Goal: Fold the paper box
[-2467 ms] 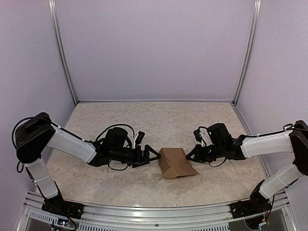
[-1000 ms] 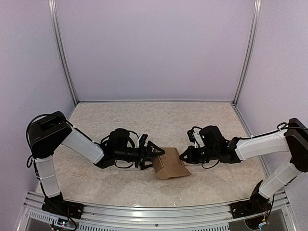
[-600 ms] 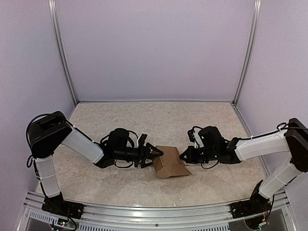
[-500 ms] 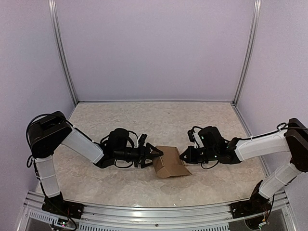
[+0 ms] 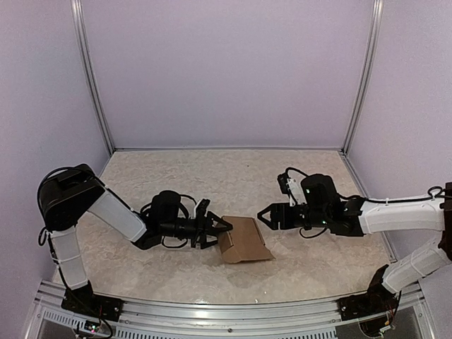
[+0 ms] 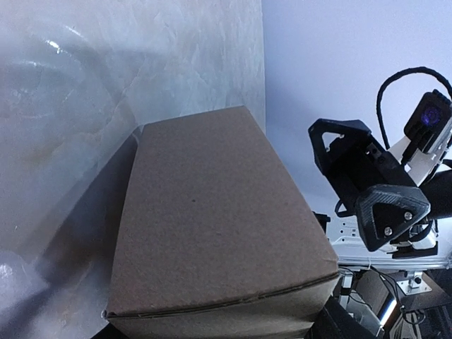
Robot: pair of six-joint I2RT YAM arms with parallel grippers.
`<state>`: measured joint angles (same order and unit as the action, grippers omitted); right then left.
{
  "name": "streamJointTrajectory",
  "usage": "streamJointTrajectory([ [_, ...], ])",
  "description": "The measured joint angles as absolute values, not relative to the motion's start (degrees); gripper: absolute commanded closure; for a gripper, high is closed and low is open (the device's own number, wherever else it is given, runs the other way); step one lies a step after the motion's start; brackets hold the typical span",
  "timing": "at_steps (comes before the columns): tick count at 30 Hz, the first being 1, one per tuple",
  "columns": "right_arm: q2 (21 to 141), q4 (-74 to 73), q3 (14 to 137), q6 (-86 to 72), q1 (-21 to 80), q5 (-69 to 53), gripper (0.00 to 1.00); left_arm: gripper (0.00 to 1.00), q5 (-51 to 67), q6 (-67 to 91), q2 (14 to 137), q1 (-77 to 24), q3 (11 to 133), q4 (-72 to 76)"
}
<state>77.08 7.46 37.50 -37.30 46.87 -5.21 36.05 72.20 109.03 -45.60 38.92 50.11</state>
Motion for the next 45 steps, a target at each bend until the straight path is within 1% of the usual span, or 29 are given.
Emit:
streamJointTrajectory([
  [3,74.98,6.39,38.59,-33.17,46.87,-5.41,0.04,0.93,37.93,73.28,107.81,-44.51,36.69,52.58],
  [4,74.24,6.11,39.13,-31.40,46.87,-5.56,0.01,0.96,38.70,73.60,107.26,-44.03,35.94,53.45],
  [5,73.43,5.82,39.70,-29.34,46.89,-5.72,0.01,0.99,39.72,73.97,106.45,-43.35,35.09,54.54],
  [6,72.93,5.82,39.99,-28.75,46.87,-5.82,0.00,1.00,40.27,74.08,106.13,-43.05,34.81,55.00],
  [15,70.26,6.59,43.35,-13.87,46.89,-7.29,0.00,1.00,47.92,76.66,101.32,-40.53,31.16,62.85],
  [21,68.07,9.15,43.27,-2.48,46.89,-10.07,0.00,1.00,51.66,83.55,98.41,-37.76,27.64,71.96],
  [28,63.72,14.70,41.25,14.48,47.00,-18.57,0.00,1.00,54.92,90.26,96.42,-36.51,25.21,74.83],
  [33,62.19,14.72,38.83,29.34,48.53,-21.78,0.00,1.00,56.07,93.56,95.33,-36.51,25.08,75.07],
  [40,60.84,15.51,35.83,45.98,54.85,-17.39,0.00,1.00,57.63,96.09,89.71,-36.51,25.08,75.22],
  [45,59.77,22.06,30.37,54.96,62.02,-9.78,0.00,1.00,58.52,97.38,83.40,-36.51,24.99,75.53],
])
